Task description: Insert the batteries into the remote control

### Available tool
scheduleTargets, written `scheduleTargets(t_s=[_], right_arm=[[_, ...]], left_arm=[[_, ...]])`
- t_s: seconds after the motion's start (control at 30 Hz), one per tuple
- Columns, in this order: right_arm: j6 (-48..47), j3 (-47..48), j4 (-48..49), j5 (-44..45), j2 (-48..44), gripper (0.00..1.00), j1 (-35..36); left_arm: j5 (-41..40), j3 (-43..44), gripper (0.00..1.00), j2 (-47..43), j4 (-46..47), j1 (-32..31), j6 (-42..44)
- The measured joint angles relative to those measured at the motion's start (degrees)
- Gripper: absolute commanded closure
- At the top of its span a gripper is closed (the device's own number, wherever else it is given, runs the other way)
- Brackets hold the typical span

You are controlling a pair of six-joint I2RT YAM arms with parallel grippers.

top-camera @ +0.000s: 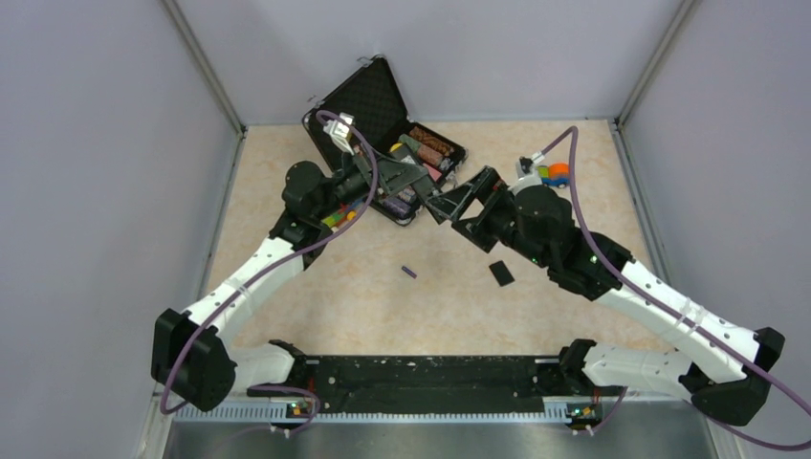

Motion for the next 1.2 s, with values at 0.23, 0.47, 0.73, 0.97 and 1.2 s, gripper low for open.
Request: scheduleTargets(t_s=[0.23,0.47,0.73,0.97,1.2], right_arm=[[1.09,1.49,3.43,-0.04,0.44,0.01,0.00],[1.75,1.18,5.90,0.20,0.39,0.02,0.00],[2.43,-1.03,6.99,3.72,-3.15,0.05,0.00],[3.43,-1.03,6.51,6.19,-4.37,0.30,0.00],[4.31,-1.03,4.79,6.34,-3.06,0.39,-0.35]], left_arm=[[-0.42,0.00,1.00,0.11,0.94,-0.09,-1.09],[-0.39,-0.02,1.00,0.11,2.21,-0.09,-1.42],[-0.37,-1.01,1.00,0.04,3.93,-0.09,-1.62],[-0.35,-1.95,1.00,0.02,5.79,-0.09,-2.75],[-0.31,-1.97,1.00,-0.02,7.98,-0.09,-3.41]])
